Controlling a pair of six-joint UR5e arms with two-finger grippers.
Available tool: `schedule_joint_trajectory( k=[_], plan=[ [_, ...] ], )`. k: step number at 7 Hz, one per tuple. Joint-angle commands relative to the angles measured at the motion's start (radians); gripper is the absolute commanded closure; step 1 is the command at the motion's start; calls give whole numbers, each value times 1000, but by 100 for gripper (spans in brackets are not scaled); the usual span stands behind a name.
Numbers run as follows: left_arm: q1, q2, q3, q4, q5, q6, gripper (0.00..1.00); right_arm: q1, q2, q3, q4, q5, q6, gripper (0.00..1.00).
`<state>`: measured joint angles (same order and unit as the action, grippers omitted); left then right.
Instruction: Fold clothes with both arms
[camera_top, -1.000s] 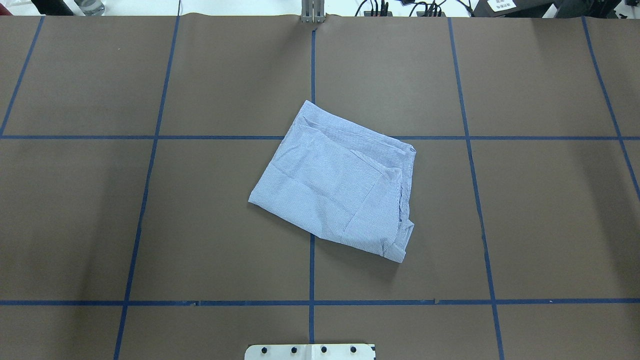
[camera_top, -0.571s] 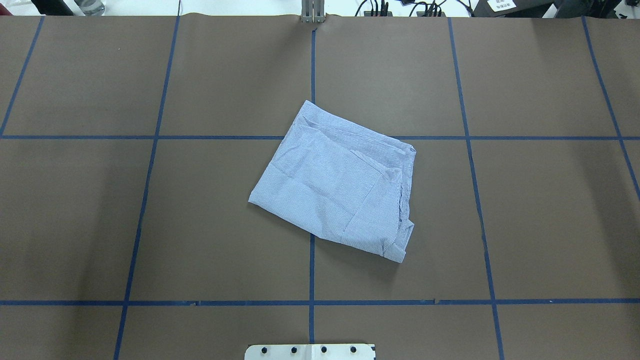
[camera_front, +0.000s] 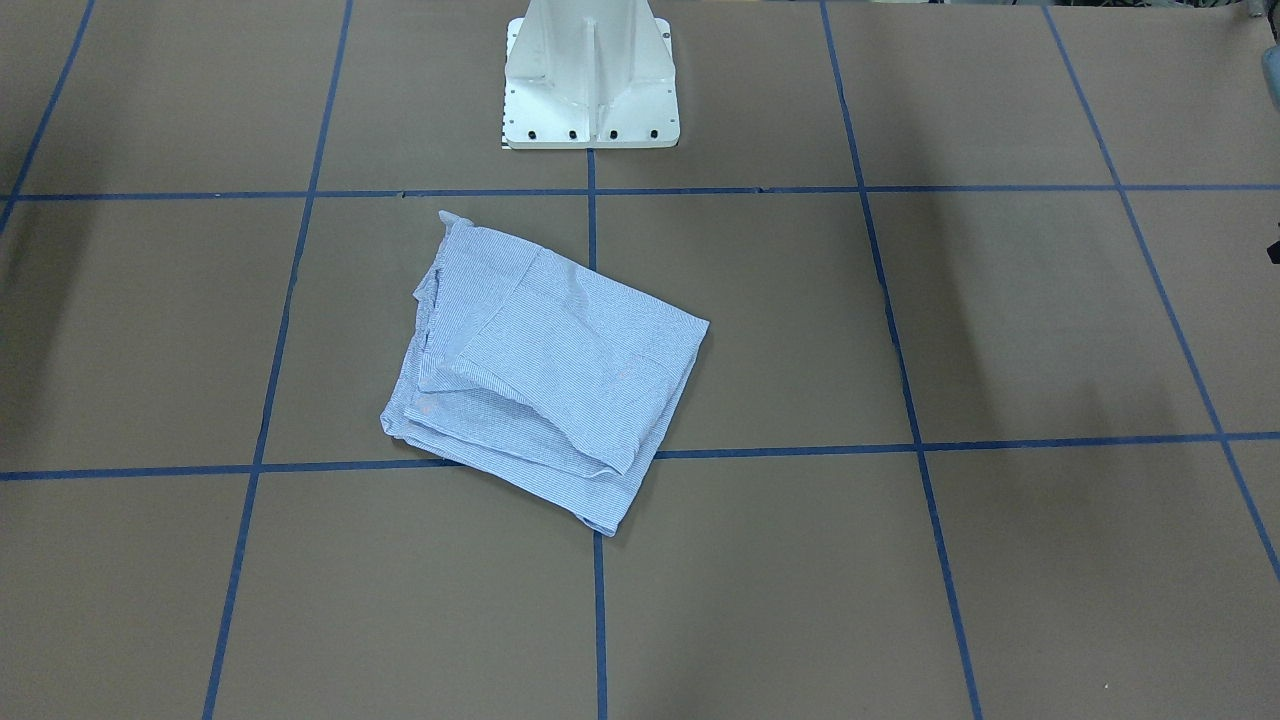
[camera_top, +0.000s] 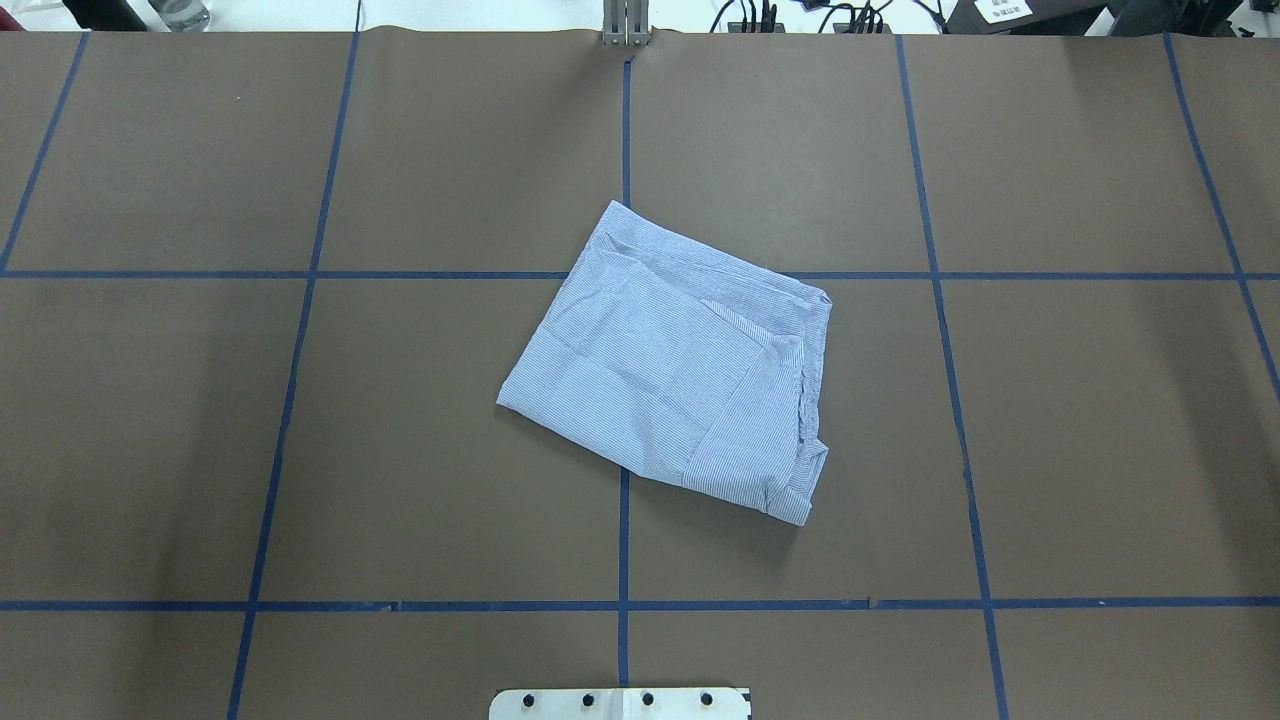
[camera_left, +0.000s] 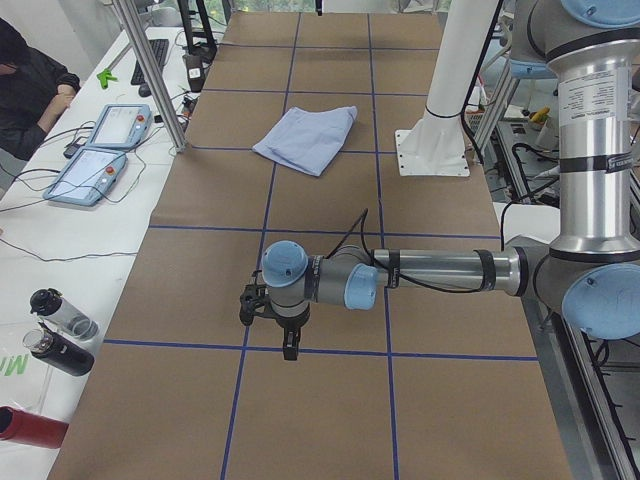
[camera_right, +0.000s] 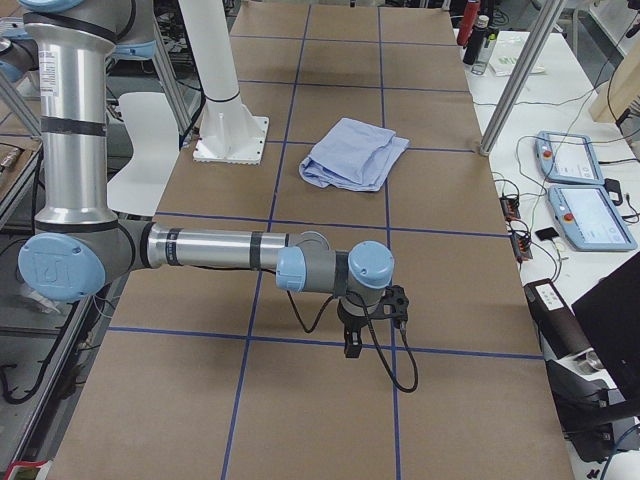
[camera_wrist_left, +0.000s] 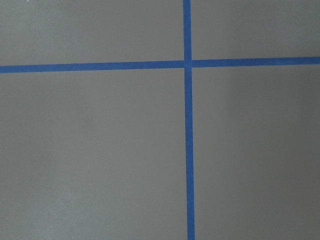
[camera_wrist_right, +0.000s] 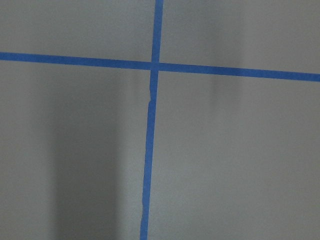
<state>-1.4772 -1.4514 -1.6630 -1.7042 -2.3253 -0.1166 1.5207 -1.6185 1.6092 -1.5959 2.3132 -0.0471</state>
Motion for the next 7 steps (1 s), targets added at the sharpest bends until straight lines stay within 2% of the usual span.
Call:
schedule_joint_trajectory(
  k=[1, 7],
  plan=[
    [0, -4, 2, 0, 0, 0, 1, -5, 0, 0, 7, 0, 0, 0],
    [0, -9, 5, 0, 0, 0, 1, -4, 0, -3, 19, 0, 1, 0]
  ],
)
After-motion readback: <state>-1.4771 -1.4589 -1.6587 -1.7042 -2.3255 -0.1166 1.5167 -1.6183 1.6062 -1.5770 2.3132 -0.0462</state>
